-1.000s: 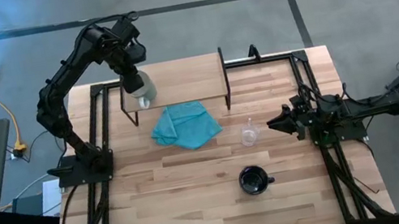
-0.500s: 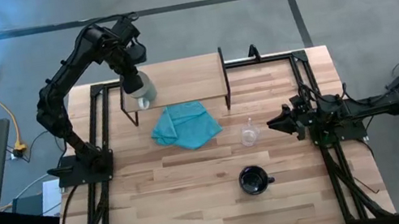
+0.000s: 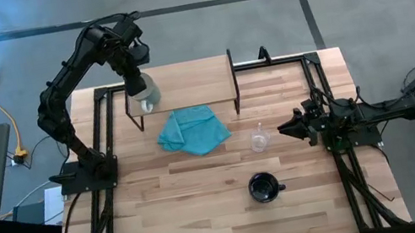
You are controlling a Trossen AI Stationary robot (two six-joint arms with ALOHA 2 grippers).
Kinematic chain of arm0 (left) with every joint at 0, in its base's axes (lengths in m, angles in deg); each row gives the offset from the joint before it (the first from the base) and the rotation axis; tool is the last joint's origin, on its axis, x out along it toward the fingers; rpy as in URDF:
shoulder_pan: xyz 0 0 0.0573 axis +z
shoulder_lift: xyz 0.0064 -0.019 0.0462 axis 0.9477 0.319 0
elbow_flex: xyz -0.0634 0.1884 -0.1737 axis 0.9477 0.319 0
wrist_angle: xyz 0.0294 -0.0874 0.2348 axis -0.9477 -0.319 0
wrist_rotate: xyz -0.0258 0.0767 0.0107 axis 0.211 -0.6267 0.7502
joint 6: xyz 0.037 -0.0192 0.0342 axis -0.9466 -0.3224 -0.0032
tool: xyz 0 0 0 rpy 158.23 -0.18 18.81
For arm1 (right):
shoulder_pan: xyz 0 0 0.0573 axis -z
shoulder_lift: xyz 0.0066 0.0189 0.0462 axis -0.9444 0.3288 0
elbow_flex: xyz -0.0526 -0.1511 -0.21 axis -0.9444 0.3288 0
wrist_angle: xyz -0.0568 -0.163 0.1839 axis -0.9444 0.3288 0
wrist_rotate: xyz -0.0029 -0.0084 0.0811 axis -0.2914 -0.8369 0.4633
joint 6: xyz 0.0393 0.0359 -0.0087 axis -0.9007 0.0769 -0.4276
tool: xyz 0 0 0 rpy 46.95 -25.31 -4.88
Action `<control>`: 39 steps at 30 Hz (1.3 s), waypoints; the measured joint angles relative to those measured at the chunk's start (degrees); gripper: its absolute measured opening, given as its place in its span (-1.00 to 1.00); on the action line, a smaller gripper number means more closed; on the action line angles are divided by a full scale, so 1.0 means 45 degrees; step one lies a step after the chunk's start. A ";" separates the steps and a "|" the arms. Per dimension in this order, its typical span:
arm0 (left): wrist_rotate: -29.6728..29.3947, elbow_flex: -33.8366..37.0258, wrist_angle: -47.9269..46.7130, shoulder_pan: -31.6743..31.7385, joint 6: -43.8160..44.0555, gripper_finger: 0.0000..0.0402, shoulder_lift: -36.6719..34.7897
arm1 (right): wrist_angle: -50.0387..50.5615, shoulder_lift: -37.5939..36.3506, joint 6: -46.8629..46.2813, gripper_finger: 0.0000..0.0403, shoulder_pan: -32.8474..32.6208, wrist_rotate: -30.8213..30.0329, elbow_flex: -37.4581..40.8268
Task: Stack small to large cups/mugs on shelf
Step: Put the light blue mug on the shelf
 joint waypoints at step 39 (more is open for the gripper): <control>-0.0412 0.0019 0.0014 0.0070 -0.0437 -0.83 0.0044 | -0.0002 0.0000 0.0139 -0.50 -0.0001 0.0000 0.0000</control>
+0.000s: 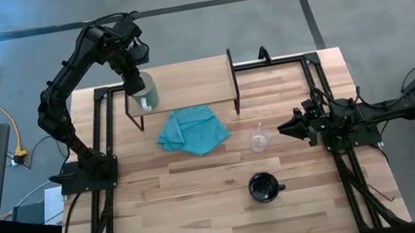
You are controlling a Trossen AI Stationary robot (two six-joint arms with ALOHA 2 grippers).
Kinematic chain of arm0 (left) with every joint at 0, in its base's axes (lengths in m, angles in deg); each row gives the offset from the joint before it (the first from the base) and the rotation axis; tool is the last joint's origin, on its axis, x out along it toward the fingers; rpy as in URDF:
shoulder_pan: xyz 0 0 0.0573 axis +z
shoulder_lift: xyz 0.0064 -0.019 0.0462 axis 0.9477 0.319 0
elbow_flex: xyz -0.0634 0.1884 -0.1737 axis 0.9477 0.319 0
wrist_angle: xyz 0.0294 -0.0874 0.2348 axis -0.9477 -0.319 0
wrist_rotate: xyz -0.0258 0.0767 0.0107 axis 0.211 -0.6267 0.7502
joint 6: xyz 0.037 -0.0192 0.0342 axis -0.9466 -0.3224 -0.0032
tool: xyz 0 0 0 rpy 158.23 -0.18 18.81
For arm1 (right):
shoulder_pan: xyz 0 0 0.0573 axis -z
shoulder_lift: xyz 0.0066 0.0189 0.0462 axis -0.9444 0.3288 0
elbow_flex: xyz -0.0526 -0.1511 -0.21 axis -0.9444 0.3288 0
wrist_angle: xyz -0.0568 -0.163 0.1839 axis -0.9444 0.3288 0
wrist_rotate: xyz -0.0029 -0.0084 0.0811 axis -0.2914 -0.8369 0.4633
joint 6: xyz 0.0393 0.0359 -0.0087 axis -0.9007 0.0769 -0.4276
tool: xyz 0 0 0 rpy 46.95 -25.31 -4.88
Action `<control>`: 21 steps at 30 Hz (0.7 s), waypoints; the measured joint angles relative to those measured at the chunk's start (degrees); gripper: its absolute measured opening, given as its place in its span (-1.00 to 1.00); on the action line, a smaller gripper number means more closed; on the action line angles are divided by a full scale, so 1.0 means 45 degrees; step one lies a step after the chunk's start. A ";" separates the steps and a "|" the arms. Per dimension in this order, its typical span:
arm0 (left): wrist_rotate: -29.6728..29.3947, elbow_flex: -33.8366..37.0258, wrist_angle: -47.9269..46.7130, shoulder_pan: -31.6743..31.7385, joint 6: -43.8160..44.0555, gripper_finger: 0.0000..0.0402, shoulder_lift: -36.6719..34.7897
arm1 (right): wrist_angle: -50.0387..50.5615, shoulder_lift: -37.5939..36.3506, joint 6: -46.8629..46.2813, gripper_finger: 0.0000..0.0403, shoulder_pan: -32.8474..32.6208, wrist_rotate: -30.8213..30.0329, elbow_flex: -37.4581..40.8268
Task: Stack small to large cups/mugs on shelf
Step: Put the light blue mug on the shelf
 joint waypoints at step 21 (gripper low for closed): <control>-0.0422 -0.0005 0.1054 -0.0176 -0.0404 -0.82 0.0024 | 0.0002 0.0000 -0.0063 -0.50 0.0004 0.0000 0.0000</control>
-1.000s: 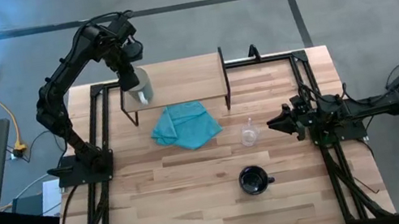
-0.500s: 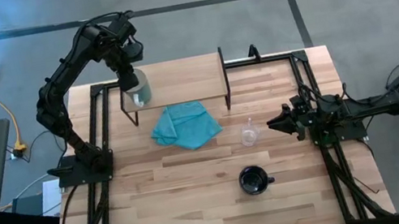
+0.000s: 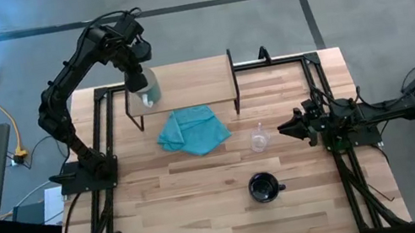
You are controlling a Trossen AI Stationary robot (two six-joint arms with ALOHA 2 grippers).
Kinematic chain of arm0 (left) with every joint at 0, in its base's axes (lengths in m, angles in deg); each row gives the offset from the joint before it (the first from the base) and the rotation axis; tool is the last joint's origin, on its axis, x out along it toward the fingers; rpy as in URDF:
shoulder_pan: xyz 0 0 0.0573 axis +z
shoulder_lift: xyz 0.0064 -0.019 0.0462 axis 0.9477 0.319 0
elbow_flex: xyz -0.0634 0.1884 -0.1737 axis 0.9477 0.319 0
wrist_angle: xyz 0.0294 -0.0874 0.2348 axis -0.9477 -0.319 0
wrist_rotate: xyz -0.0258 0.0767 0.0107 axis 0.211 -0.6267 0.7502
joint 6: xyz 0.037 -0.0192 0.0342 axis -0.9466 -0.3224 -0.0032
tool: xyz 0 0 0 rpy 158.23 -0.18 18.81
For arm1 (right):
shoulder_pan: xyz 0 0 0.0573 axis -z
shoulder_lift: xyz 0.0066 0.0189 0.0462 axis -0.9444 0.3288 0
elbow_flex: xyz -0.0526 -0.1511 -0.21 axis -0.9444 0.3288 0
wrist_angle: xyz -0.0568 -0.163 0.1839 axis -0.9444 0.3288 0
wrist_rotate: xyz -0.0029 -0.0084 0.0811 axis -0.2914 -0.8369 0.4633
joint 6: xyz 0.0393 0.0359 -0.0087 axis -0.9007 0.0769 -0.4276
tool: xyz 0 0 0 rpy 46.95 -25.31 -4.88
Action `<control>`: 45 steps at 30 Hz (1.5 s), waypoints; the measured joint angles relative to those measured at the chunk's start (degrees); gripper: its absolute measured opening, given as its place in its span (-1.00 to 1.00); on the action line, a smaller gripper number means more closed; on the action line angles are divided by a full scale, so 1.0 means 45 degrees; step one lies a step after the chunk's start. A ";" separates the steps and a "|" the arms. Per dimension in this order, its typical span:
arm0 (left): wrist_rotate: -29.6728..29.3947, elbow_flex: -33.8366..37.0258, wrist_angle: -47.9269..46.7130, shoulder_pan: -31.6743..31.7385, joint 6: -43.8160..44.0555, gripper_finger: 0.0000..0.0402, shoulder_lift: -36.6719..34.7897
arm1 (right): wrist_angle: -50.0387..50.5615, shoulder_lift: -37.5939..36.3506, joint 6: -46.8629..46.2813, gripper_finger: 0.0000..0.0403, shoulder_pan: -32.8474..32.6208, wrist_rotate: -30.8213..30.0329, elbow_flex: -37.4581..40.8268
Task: Stack small to large cups/mugs on shelf
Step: Put the light blue mug on the shelf
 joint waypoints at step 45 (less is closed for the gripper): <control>-0.0552 -0.0010 0.0356 0.0016 -0.1192 -0.81 0.0005 | 0.0001 0.0000 -0.0044 -0.50 -0.0004 0.0000 0.0000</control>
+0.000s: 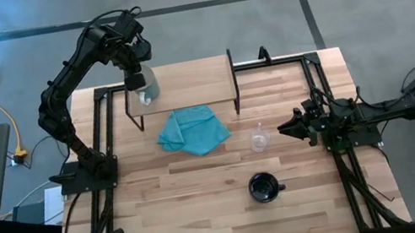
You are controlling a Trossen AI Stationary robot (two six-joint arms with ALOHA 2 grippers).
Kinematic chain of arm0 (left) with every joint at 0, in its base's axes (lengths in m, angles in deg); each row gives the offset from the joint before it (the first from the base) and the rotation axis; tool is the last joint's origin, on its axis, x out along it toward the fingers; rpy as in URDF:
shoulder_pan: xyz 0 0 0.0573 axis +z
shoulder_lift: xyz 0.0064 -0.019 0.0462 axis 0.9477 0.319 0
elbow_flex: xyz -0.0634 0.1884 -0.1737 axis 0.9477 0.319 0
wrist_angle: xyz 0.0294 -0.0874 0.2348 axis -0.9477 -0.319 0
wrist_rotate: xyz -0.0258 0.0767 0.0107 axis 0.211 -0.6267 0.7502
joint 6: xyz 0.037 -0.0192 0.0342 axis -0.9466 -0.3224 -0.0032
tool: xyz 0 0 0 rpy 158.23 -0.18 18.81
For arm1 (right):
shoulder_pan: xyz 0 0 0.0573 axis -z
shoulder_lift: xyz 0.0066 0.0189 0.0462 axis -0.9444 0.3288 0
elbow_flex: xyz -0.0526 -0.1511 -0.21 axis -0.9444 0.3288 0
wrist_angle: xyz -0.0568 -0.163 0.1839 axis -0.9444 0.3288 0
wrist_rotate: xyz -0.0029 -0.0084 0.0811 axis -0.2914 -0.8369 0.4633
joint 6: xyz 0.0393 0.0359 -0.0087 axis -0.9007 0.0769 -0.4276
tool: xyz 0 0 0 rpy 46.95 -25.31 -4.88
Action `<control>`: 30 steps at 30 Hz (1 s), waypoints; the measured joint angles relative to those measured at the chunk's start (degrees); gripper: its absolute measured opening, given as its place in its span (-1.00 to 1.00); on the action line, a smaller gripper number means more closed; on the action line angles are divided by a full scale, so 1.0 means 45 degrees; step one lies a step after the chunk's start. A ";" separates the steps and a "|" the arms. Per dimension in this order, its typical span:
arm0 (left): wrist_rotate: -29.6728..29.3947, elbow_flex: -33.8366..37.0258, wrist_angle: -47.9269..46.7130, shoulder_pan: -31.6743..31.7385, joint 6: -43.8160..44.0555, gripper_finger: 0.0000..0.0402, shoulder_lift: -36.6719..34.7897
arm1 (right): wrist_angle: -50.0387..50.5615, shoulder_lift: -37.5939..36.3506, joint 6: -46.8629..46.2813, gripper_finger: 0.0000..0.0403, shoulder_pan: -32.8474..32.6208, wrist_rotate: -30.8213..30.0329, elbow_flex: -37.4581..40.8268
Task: Stack small to large cups/mugs on shelf
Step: Put the light blue mug on the shelf
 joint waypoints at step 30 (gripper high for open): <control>0.0359 -0.0001 -0.0027 0.0000 -0.0151 -0.70 0.0019 | 0.0000 0.0000 0.0079 -0.50 0.0000 0.0000 0.0000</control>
